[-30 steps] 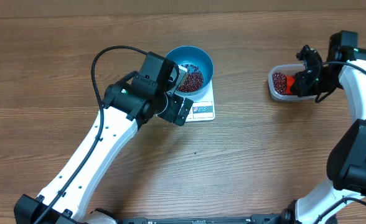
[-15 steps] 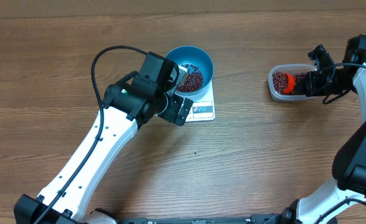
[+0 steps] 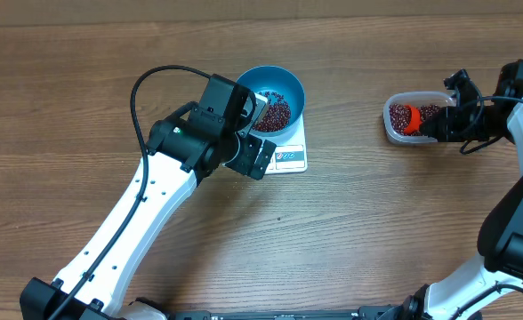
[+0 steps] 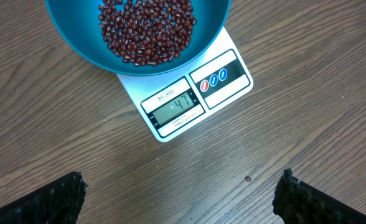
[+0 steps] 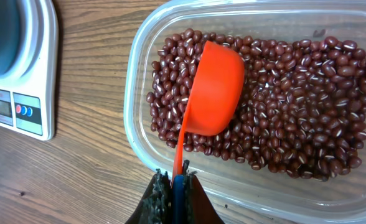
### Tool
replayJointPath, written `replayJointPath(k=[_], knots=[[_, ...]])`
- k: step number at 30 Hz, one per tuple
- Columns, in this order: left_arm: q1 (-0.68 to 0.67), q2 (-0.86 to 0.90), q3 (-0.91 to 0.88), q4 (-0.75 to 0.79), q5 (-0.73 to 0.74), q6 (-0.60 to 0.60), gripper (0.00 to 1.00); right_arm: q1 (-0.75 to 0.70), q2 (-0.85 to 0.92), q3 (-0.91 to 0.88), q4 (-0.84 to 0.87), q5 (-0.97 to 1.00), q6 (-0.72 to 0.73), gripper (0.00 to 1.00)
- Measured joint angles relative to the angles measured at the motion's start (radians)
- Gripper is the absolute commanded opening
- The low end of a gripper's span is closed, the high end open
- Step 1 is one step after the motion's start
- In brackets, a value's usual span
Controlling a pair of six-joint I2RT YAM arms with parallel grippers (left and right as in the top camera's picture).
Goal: Scoop item into bowl and weigh 150g on scale
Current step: 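Dip the scoop into the bean tub with the right gripper and fill it, then lift the filled scoop out of the tub with the right gripper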
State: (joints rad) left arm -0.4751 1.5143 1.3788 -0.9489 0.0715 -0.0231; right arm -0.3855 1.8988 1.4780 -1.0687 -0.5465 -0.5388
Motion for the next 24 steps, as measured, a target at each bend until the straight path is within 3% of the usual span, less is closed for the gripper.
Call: replayJointPath(k=[24], knots=[[0.000, 0.000, 0.000, 0.000, 0.000, 0.000, 1.00, -0.178, 0.000, -0.008, -0.043, -0.239, 0.000, 0.04]])
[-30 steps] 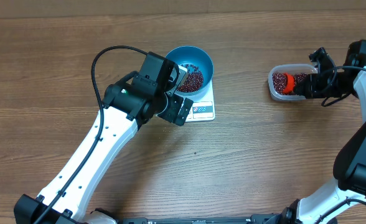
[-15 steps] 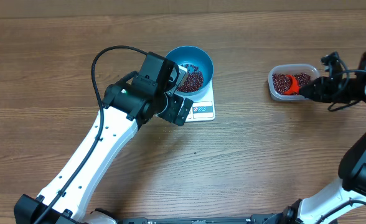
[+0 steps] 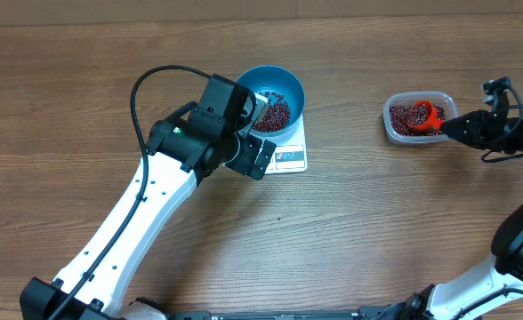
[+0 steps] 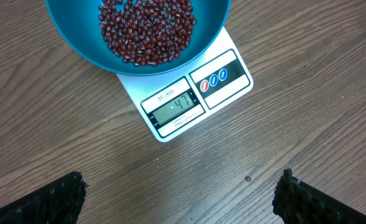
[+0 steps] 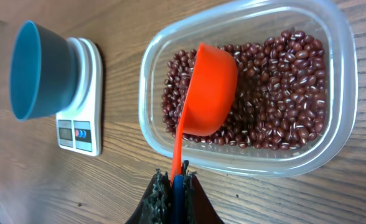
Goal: Scoop item into bowl and weigh 150g on scale
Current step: 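Lift the filled scoop out of the tub with the right gripper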
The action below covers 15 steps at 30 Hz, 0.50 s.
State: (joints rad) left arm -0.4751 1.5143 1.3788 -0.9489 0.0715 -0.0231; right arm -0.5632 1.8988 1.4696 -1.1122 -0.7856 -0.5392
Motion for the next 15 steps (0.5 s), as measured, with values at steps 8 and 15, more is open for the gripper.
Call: replayJointPath(k=[8, 15], knots=[[0.000, 0.000, 0.000, 0.000, 0.000, 0.000, 1.00, -0.063, 0.000, 0.000, -0.016, -0.068, 0.000, 0.04], [0.000, 0.000, 0.000, 0.000, 0.000, 0.000, 1.00, -0.085, 0.000, 0.000, -0.031, -0.178, 0.000, 0.04]])
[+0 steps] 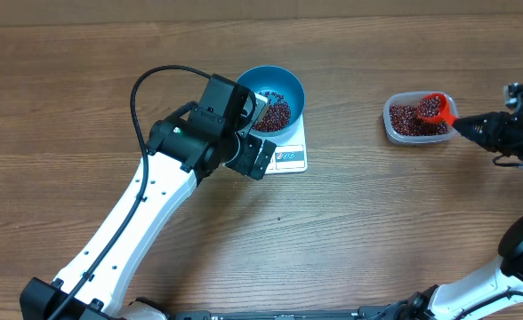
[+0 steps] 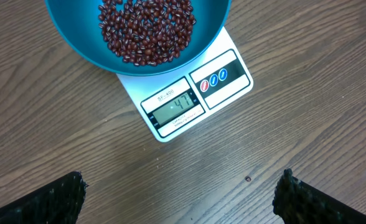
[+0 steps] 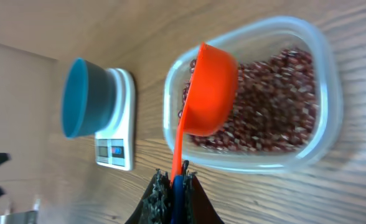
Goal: Scoop item into bowl and weigh 150g on scale
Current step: 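Lift the filled scoop out of the tub with the right gripper, then carry the filled scoop with the right gripper over the teal bowl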
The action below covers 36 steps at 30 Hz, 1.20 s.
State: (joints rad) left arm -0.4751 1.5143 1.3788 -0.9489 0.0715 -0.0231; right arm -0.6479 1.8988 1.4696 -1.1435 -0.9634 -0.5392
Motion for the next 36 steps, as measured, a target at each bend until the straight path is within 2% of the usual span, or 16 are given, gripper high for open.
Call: replayJointPath(k=[10, 15, 26, 32, 36], knots=[[0.000, 0.000, 0.000, 0.000, 0.000, 0.000, 1.00, 0.004, 0.000, 0.000, -0.018, -0.266, 0.000, 0.04], [0.000, 0.000, 0.000, 0.000, 0.000, 0.000, 0.99, 0.053, 0.000, 0.000, -0.020, -0.354, 0.000, 0.04], [0.000, 0.000, 0.000, 0.000, 0.000, 0.000, 0.99, 0.372, 0.000, 0.000, 0.083, -0.425, 0.024, 0.04], [0.000, 0.000, 0.000, 0.000, 0.000, 0.000, 1.00, 0.534, 0.000, 0.004, 0.281, -0.360, 0.177, 0.04], [0.000, 0.000, 0.000, 0.000, 0.000, 0.000, 1.00, 0.633, 0.000, 0.029, 0.336, -0.264, 0.264, 0.04]])
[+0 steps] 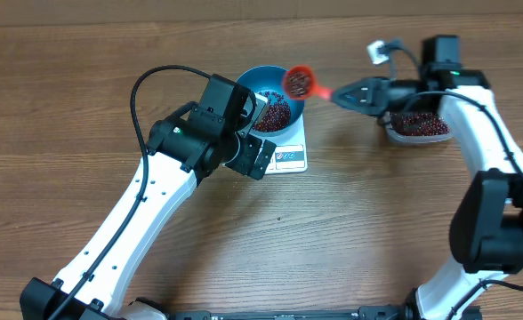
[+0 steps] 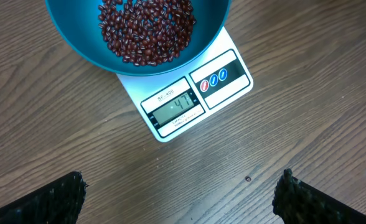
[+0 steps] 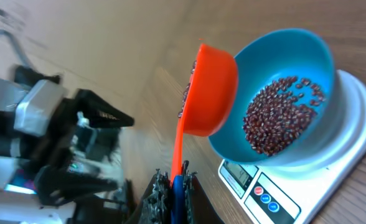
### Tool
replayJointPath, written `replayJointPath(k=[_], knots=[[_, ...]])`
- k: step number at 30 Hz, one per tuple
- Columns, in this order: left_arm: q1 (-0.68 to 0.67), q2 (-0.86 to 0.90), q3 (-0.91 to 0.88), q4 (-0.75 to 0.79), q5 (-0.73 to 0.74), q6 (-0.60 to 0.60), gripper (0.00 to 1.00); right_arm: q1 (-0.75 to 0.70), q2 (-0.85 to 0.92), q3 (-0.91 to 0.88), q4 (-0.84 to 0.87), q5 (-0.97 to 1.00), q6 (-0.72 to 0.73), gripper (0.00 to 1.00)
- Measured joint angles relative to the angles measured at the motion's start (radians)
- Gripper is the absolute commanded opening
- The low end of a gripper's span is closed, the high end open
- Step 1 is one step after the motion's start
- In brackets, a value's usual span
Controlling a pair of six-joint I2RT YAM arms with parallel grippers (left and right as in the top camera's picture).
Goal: Scoop item into bowl and weigh 150g on scale
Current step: 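Carry the filled scoop with the right gripper over the teal bowl, then tilt the scoop with the right gripper to pour beans into the bowl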
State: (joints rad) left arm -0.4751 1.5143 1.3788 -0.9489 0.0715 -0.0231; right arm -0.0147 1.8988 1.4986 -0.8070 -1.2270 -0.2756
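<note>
A blue bowl [image 1: 277, 102] with red beans in its bottom stands on the white scale [image 1: 293, 156], whose display [image 2: 175, 104] reads 47. My right gripper [image 3: 175, 182] is shut on the handle of an orange scoop [image 1: 298, 81] that carries beans and hovers over the bowl's right rim. In the right wrist view the scoop [image 3: 210, 89] is level, just left of the bowl [image 3: 276, 102]. My left gripper [image 2: 180, 190] hangs open above the bare table in front of the scale.
A clear plastic tub of red beans [image 1: 417, 126] sits at the right, partly under my right arm. One stray bean [image 2: 248, 179] lies on the wood in front of the scale. My left arm [image 1: 155, 196] crosses the table's left half.
My right gripper has moved left with the filled scoop, from over the bean tub to over the bowl's right rim. The left gripper and the scale reading are unchanged.
The scoop lay in the tub's beans, held by my right gripper. Then it stood higher in the tub, then above it with beans inside. Now it hovers at the bowl. The scale read 47 throughout, and the left arm stayed still.
</note>
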Motion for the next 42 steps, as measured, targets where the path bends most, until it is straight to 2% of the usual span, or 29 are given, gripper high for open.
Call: replayJointPath(k=[12, 18, 25, 32, 42], knots=[[0.000, 0.000, 0.000, 0.000, 0.000, 0.000, 1.00, 0.173, 0.000, 0.163, -0.085, 0.396, 0.085, 0.04], [0.000, 0.000, 0.000, 0.000, 0.000, 0.000, 1.00, 0.262, 0.000, 0.224, -0.175, 0.604, 0.043, 0.04], [0.000, 0.000, 0.000, 0.000, 0.000, 0.000, 0.99, 0.380, 0.000, 0.237, -0.204, 0.854, 0.008, 0.04], [0.000, 0.000, 0.000, 0.000, 0.000, 0.000, 1.00, 0.401, 0.000, 0.237, -0.198, 0.962, 0.001, 0.04], [0.000, 0.000, 0.000, 0.000, 0.000, 0.000, 1.00, 0.401, -0.008, 0.237, -0.177, 0.993, -0.010, 0.04]])
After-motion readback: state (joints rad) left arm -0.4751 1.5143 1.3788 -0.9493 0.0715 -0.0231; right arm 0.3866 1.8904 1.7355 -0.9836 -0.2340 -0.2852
